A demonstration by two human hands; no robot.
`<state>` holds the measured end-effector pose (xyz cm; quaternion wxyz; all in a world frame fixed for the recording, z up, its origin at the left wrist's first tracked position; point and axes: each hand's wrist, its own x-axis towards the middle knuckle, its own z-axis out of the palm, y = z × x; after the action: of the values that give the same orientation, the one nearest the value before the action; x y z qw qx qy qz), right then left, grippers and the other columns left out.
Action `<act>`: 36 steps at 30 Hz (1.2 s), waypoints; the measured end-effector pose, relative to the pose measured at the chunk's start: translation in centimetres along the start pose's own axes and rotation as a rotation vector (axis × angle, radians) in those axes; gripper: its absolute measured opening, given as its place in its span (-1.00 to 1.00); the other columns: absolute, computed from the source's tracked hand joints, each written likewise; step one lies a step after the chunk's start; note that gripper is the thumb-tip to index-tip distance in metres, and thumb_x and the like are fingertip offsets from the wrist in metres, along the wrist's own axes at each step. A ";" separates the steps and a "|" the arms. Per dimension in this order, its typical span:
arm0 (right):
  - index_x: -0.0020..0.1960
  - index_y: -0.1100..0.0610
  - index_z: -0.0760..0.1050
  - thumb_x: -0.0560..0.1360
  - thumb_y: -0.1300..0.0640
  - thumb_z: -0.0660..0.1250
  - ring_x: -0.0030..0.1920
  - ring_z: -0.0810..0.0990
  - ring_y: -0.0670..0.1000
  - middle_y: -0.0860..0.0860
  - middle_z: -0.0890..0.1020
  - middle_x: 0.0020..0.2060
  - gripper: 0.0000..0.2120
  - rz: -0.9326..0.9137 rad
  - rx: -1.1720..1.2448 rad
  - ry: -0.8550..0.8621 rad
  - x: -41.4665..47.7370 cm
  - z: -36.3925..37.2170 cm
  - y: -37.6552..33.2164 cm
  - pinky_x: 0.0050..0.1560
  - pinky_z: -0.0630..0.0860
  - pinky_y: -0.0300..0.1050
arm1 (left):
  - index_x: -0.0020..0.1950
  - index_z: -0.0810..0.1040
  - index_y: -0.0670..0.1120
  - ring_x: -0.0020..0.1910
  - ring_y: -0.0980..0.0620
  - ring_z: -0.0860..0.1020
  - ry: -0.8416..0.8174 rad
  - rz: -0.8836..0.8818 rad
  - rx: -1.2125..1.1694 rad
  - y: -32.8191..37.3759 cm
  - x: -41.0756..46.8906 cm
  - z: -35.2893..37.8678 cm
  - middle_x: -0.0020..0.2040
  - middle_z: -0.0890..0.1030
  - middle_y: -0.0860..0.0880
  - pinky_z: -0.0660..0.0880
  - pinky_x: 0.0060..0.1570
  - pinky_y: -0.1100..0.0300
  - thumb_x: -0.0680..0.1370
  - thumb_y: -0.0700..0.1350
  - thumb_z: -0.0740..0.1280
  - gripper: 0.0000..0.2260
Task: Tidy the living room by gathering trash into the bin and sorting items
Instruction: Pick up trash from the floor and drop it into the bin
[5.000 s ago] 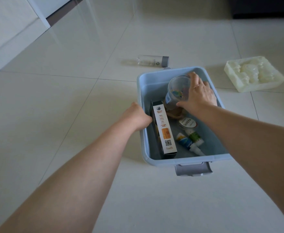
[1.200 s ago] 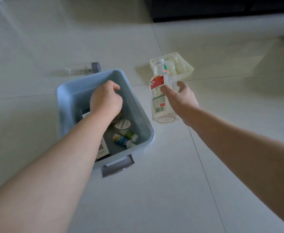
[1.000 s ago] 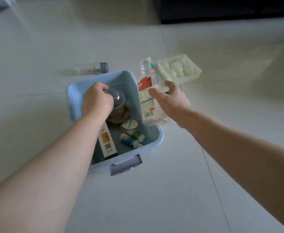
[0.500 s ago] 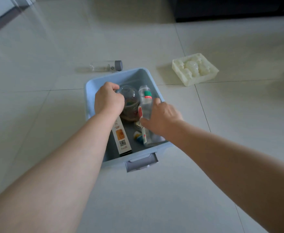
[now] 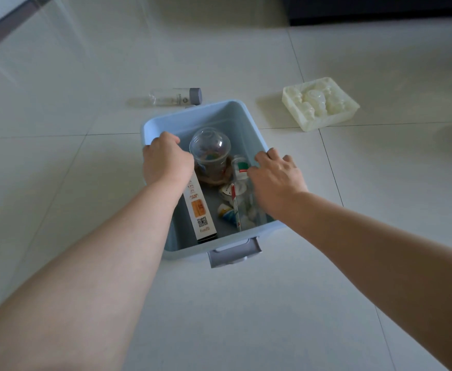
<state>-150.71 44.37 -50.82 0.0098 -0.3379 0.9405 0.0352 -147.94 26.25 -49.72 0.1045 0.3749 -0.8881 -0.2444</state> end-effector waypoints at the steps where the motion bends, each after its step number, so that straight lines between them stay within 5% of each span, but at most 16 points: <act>1: 0.21 0.10 0.53 0.48 0.21 0.29 0.31 0.28 0.15 0.10 0.39 0.26 -0.69 -0.007 0.000 -0.005 -0.1 0.3 0.1 0.25 0.36 0.05 | 0.32 0.44 -0.08 0.32 -0.14 0.36 0.008 0.008 0.055 -0.4 -0.1 0.0 0.28 0.49 -0.09 0.41 0.13 0.01 0.52 -0.24 0.21 -0.64; 5: 0.26 0.14 0.48 0.46 0.28 0.29 0.46 0.06 0.26 0.13 0.16 0.43 -0.63 0.033 0.054 -0.085 -0.1 1.1 0.0 0.37 0.27 0.16 | 0.36 0.36 -0.16 0.38 -0.18 0.25 0.030 -0.032 0.245 -1.9 -0.4 0.2 0.35 0.39 -0.15 0.35 0.17 -0.05 0.51 -0.21 0.24 -0.60; 11: 0.30 0.21 0.46 0.51 0.24 0.29 0.37 0.20 0.17 0.11 0.19 0.40 -0.64 0.062 0.085 -0.074 -0.1 1.8 0.6 0.31 0.40 0.10 | 0.34 0.28 -0.25 0.33 -0.27 0.35 -0.021 -0.207 0.108 -1.0 0.1 0.5 0.33 0.41 -0.23 0.38 0.18 -0.08 0.53 -0.17 0.27 -0.58; 20: 0.37 0.22 0.39 0.53 0.21 0.23 0.37 0.22 0.27 0.22 0.11 0.47 -0.59 0.236 -0.072 -0.198 -2.7 1.7 7.2 0.37 0.30 0.17 | 0.35 0.31 -0.23 0.30 -0.23 0.41 0.000 0.067 0.043 7.5 -1.1 4.1 0.33 0.45 -0.20 0.38 0.21 -0.03 0.52 -0.18 0.29 -0.58; 27: 0.33 0.18 0.44 0.54 0.21 0.19 0.34 0.23 0.25 0.17 0.10 0.48 -0.64 0.402 -0.073 -0.167 -5.3 2.3 14.6 0.31 0.30 0.13 | 0.28 0.35 -0.22 0.26 -0.22 0.43 -0.160 0.135 0.023 13.2 -4.2 9.4 0.29 0.43 -0.18 0.40 0.16 -0.04 0.50 -0.25 0.22 -0.66; 36: 0.36 0.06 0.39 0.41 0.24 0.29 0.38 0.17 0.30 0.16 0.14 0.43 -0.49 0.708 0.011 -0.295 -7.0 2.1 21.6 0.29 0.24 0.22 | 0.49 0.19 -0.10 0.46 -0.19 0.23 -0.453 0.291 -0.004 20.0 -7.0 14.8 0.54 0.08 -0.14 0.35 0.34 -0.10 0.51 -0.26 0.19 -0.46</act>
<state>-159.10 65.54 -51.29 0.1341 0.0167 0.9876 0.0798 -160.87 48.51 -52.22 -0.0620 0.1789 -0.9330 -0.3061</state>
